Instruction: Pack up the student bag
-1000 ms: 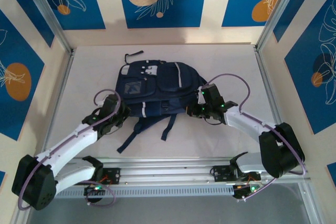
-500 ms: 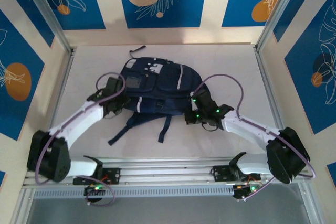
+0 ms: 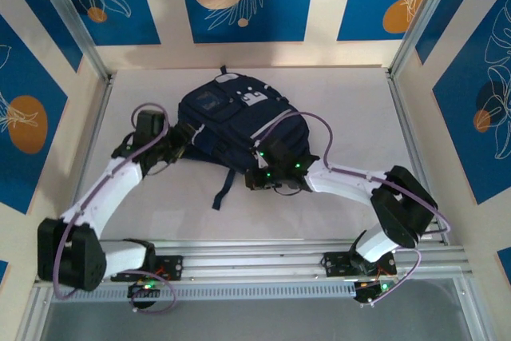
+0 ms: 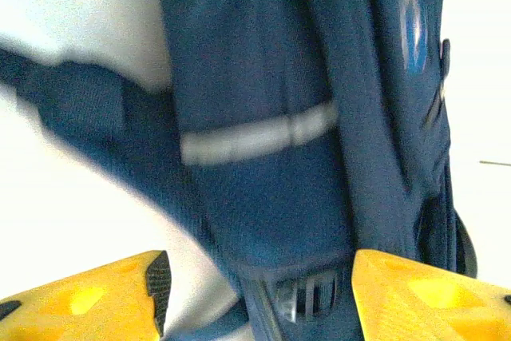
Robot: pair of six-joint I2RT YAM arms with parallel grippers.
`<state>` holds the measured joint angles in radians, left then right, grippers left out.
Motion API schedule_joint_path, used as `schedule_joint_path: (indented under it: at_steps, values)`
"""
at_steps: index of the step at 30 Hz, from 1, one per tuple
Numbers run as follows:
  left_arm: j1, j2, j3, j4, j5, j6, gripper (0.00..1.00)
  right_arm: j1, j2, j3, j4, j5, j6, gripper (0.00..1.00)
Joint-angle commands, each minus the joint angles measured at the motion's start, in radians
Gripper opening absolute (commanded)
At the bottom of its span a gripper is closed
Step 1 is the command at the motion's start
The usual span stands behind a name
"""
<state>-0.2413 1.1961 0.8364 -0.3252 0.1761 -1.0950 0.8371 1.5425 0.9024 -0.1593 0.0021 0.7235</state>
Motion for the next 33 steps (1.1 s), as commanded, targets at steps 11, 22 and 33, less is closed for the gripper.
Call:
schedule_joint_path:
  at_steps: [11, 22, 33]
  values:
    - [-0.206, 0.061, -0.195, 0.379, 0.049, -0.205, 0.63, 0.036, 0.080, 0.064, 0.166, -0.113, 0.126, 0.00]
    - [-0.228, 0.200, -0.164, 0.444, -0.007, -0.183, 0.23, 0.053, 0.086, 0.081, 0.109, -0.064, 0.102, 0.00]
    - [-0.179, 0.133, -0.086, 0.225, -0.111, -0.075, 0.00, 0.046, 0.017, 0.037, -0.086, 0.071, 0.048, 0.00]
